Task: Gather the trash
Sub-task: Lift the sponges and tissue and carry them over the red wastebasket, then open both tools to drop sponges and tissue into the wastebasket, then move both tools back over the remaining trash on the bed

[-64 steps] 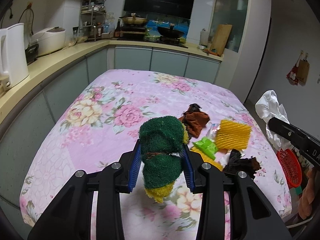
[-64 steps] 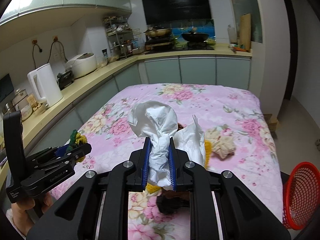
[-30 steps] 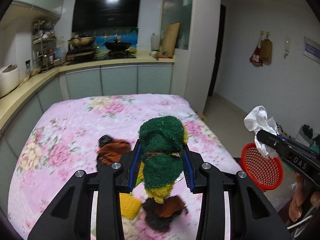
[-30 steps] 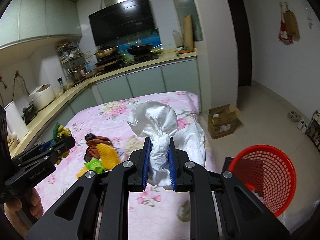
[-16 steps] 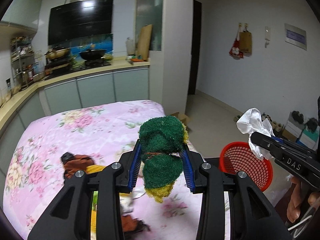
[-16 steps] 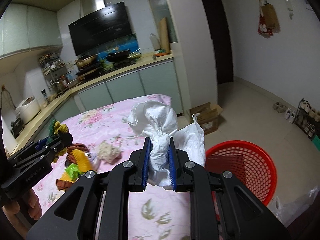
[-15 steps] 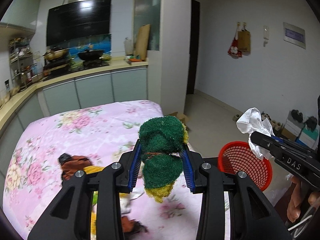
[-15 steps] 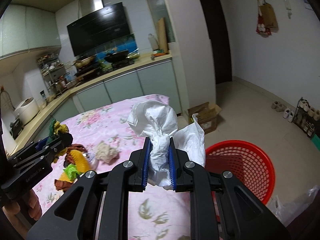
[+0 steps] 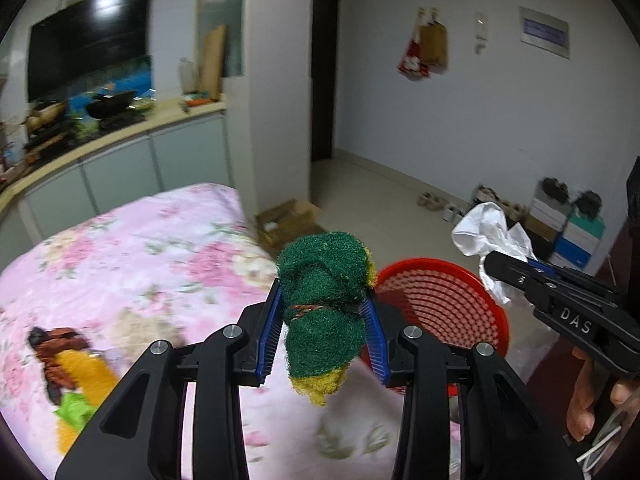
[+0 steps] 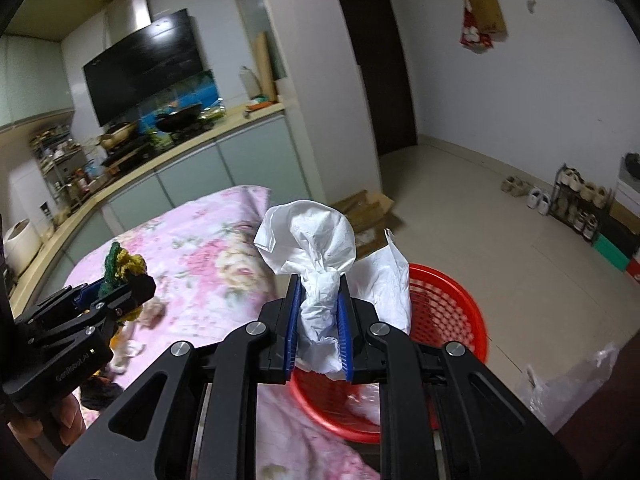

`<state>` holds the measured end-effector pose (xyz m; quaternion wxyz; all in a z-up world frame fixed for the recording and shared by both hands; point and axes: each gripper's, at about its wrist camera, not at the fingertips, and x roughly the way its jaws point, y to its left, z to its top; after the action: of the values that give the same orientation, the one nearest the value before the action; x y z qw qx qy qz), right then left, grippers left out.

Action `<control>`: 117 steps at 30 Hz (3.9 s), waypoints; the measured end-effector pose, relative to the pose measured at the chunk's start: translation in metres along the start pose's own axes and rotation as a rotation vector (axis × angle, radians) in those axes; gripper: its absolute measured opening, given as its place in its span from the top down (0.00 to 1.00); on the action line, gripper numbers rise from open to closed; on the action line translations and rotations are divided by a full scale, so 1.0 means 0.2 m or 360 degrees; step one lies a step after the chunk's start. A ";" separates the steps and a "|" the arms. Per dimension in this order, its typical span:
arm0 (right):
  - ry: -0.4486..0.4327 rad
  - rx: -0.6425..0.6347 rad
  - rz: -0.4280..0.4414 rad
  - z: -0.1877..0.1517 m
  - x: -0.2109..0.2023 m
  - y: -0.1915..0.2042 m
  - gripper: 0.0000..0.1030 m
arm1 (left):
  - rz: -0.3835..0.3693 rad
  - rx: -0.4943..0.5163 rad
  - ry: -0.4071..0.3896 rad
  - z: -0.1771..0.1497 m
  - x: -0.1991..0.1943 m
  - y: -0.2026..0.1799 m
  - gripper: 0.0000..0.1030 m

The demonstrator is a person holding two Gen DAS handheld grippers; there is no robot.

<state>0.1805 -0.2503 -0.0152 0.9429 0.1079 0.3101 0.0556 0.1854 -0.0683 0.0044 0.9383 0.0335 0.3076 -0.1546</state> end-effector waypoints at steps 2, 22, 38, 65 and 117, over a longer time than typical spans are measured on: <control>0.0019 0.0027 -0.0032 -0.01 0.02 -0.05 0.83 | -0.0077 0.0007 0.0045 0.00 0.08 -0.05 0.65; 0.0359 0.0252 -0.0101 -0.12 0.35 -0.32 0.80 | -0.0386 -0.0058 0.0476 -0.12 0.67 -0.25 0.57; 0.0333 0.0289 -0.0101 -0.13 0.27 -0.34 0.51 | -0.0299 -0.0158 0.0350 -0.07 0.51 -0.13 0.22; 0.0069 0.0038 0.0040 -0.16 -0.06 0.05 0.30 | 0.0127 -0.0122 0.0012 -0.14 -0.13 0.06 0.15; 0.0246 -0.0347 0.0355 -0.30 0.16 0.79 0.18 | 0.0495 -0.0841 0.0288 -0.73 -0.37 1.14 0.16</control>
<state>0.1640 -0.0805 -0.0421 0.9104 0.0342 0.3598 0.2012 0.1176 0.1921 -0.0769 0.8958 -0.1511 0.4104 0.0795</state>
